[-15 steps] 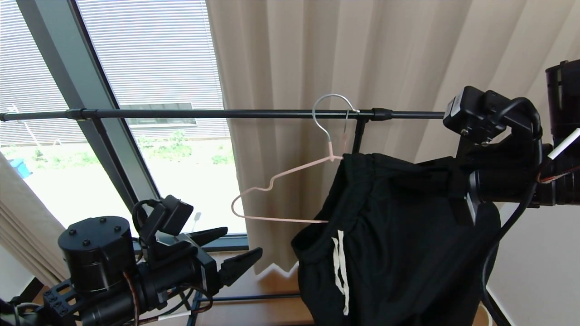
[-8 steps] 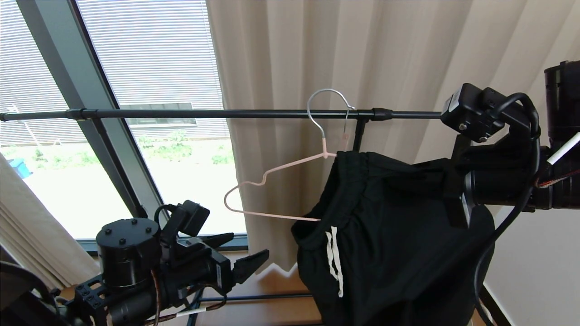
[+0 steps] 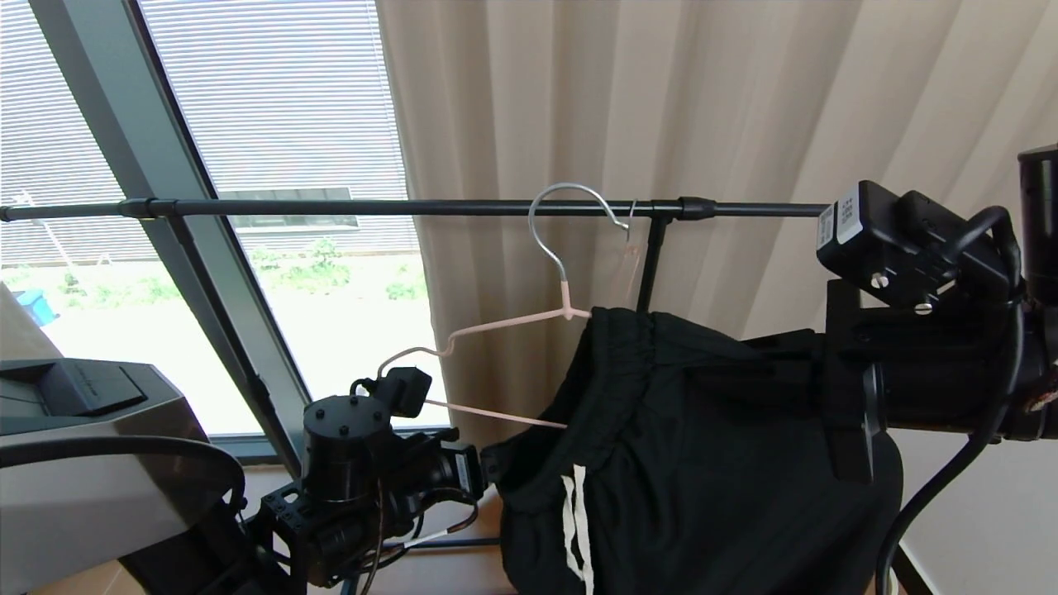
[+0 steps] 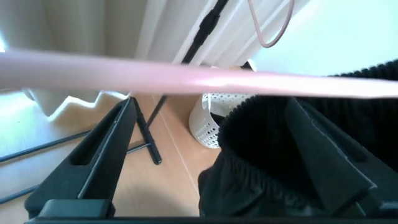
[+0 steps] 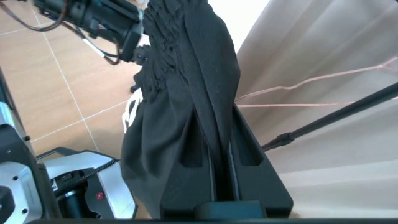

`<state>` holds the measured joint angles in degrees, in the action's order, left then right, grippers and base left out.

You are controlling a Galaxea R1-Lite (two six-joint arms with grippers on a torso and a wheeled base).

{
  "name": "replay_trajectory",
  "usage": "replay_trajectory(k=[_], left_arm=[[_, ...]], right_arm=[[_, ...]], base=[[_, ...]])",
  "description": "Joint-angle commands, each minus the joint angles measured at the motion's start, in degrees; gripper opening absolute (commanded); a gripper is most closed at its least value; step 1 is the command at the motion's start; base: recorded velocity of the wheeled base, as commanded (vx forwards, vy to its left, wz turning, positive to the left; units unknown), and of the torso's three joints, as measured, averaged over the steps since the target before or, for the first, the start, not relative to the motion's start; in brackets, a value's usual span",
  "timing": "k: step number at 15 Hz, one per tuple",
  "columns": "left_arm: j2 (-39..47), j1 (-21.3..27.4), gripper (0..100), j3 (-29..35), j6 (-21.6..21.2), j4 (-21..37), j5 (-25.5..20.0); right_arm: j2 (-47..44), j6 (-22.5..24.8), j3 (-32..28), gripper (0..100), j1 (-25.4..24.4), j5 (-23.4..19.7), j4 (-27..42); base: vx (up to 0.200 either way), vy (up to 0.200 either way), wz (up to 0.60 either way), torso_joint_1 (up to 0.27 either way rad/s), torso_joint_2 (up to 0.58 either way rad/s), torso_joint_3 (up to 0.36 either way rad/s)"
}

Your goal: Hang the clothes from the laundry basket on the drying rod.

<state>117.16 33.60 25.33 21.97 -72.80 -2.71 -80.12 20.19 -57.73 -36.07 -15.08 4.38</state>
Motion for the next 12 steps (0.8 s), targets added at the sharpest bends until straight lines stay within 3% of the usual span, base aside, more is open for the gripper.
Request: replay_trajectory(k=[1,5,10,11,12], left_arm=[[0.79,0.59,100,-0.37,-0.17,0.03,-0.02],[0.52,2.88,100,-4.50,-4.65,-1.20,-0.46],[2.02,3.58,100,-7.05,-7.20,-5.77,-0.63],[2.10,3.58,0,-7.05,-7.29,-5.77,-0.63],[2.10,3.58,0,-7.14,-7.29,-5.77,-0.63]], right_arm=[[0.93,0.03,0.43,0,-0.67,-0.04,-0.07],[0.58,-3.58,0.61,0,-0.67,-0.04,-4.02],[0.49,-3.75,0.61,0,-0.67,-0.04,-4.46],[0.49,-3.75,0.69,0,-0.67,-0.04,-4.46],[0.49,-4.37,0.69,0,-0.58,-0.04,-4.46]], base=[[0.000,0.000,0.00,0.000,0.00,0.000],[0.000,0.000,0.00,0.000,0.00,0.000],[0.000,0.000,0.00,0.000,0.00,0.000],[0.000,0.000,0.00,0.000,0.00,0.000],[0.000,0.000,0.00,0.000,0.00,0.000]])
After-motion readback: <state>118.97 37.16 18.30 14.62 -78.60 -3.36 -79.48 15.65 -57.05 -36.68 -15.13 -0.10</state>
